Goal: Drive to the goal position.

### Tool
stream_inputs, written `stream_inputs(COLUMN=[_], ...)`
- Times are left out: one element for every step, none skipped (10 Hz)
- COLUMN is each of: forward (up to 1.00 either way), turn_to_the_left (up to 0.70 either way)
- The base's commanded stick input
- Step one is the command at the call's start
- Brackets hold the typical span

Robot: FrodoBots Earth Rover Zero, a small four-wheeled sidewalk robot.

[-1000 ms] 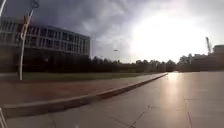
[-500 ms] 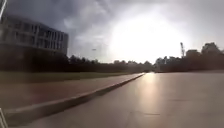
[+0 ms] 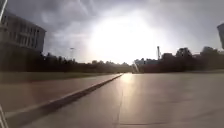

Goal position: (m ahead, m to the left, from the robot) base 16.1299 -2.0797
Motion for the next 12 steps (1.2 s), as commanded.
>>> stream_inputs(forward=[0.7,0.7,0.7,0.7,0.7,0.7,0.7,0.7,0.7,0.7,0.7,0.7], turn_to_the_left=[-0.35,-0.35,-0.35,-0.32,-0.19,-0.06,0.0,0.0,0.0,0.0,0.0,0.0])
